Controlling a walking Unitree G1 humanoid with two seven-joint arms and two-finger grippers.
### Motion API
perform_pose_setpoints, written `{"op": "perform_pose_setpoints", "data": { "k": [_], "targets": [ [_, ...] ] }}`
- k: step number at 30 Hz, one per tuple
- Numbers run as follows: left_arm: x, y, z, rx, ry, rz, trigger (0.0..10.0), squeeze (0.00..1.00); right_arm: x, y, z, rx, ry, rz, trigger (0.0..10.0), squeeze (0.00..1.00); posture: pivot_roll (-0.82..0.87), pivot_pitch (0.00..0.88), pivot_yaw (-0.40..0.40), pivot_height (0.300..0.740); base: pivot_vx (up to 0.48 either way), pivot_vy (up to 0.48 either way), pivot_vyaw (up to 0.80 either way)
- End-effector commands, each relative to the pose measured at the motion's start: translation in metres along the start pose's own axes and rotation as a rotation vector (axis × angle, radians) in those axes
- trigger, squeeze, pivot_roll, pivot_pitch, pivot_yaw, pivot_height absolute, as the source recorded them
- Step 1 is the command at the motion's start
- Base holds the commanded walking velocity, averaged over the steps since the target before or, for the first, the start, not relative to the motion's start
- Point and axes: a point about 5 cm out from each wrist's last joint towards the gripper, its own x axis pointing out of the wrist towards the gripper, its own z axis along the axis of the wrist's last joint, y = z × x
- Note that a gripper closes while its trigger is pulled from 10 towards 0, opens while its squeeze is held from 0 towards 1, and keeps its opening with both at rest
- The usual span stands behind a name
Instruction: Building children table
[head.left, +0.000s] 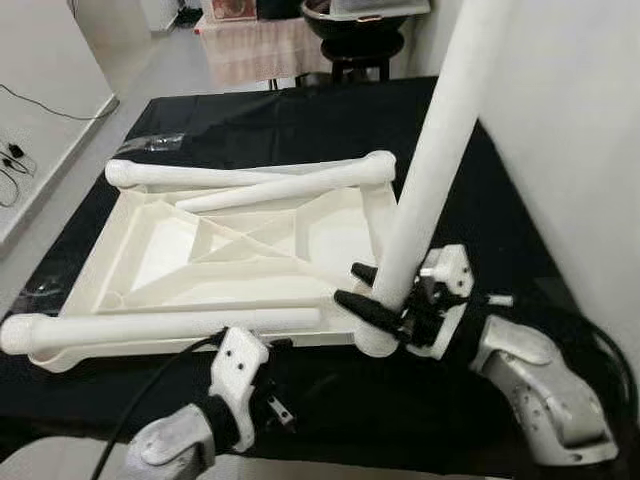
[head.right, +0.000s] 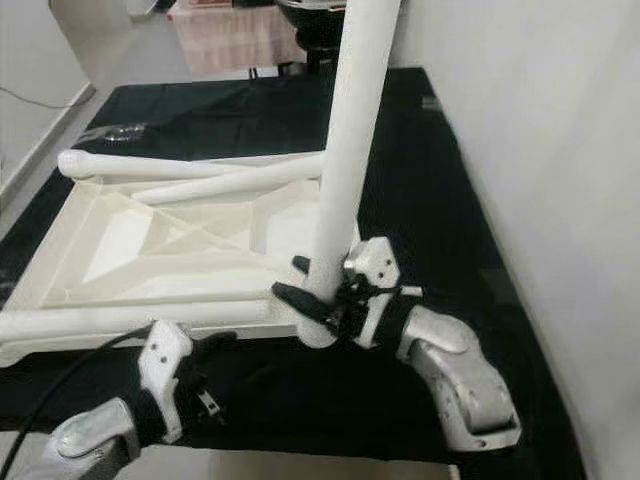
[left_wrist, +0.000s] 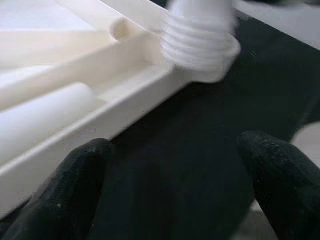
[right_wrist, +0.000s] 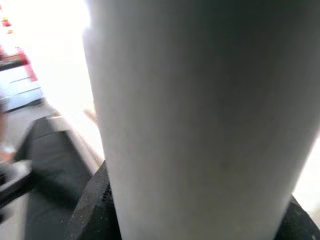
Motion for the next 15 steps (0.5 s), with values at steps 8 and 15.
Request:
{"op": "perform_pose_setpoints", "data": {
  "k": [8, 15],
  "targets": [
    [-0.001, -0.01, -0.001, 0.082, 0.06, -0.132, 10.0, 0.0, -0.016, -0.023, 0.006, 0.038, -0.022, 0.059, 10.0, 0.0, -0.1, 0.217, 0.075, 0.74, 0.0, 0.0, 0.0],
    [-0.004, -0.008, 0.002, 0.074, 0.047, -0.117, 10.0, 0.0, -0.028, -0.028, 0.018, 0.023, 0.003, 0.17, 10.0, 0.0, -0.1, 0.238, 0.085, 0.74, 0.0, -0.336, 0.0]
  ]
}}
